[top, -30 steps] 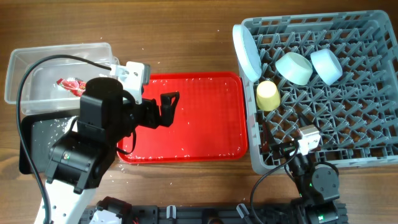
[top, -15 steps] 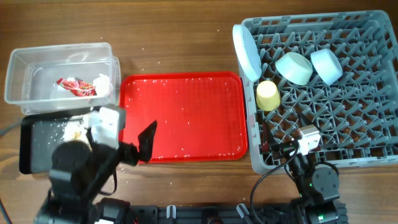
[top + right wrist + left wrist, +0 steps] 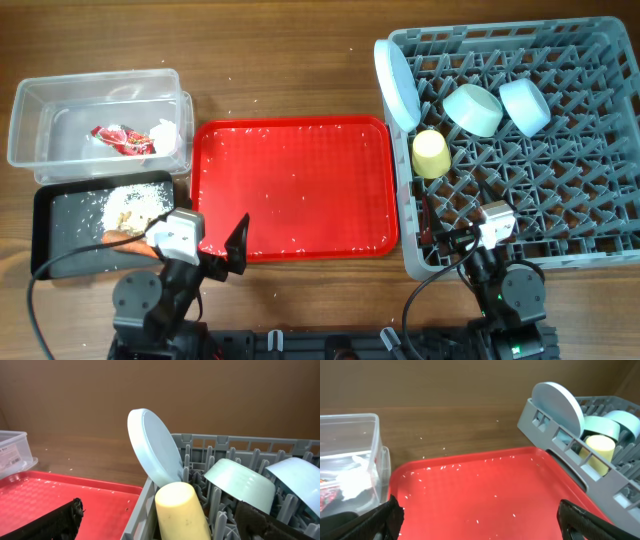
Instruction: Sort waste into correct bins and load items into the dishwasher rack
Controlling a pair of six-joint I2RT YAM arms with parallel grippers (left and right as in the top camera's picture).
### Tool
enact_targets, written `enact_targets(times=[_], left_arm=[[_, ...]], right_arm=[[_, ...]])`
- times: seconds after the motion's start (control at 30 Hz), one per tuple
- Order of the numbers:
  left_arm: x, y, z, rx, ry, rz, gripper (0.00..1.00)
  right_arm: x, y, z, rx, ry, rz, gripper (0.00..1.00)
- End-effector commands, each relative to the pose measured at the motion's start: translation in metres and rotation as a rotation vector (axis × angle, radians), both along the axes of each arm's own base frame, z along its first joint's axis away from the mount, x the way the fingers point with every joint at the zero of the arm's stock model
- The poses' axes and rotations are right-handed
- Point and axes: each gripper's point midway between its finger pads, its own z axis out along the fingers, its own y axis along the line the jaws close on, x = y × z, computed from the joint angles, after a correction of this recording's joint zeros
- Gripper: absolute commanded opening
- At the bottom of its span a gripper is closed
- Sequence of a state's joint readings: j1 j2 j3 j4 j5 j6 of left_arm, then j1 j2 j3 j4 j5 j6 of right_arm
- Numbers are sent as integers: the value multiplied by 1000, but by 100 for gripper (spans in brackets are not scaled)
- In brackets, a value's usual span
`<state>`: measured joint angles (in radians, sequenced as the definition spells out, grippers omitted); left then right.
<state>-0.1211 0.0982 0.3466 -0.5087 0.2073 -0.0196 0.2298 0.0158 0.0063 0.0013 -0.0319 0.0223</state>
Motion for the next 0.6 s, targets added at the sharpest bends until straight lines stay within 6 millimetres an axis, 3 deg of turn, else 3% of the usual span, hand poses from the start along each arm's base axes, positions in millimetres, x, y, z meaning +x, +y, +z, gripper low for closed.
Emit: enact_targets(times=[0.0,0.2,0.57], left_arm=[[2,-2,-28,5,-3,-18,100],[15,-5,-50,-1,-44,-26,100],[17,-6,-46,-3,-72,-25,100]], right_arm=[[1,-2,1,12,-2,-12,100],[1,-2,1,12,-2,-12,100],[1,-2,1,12,-3,-12,100]])
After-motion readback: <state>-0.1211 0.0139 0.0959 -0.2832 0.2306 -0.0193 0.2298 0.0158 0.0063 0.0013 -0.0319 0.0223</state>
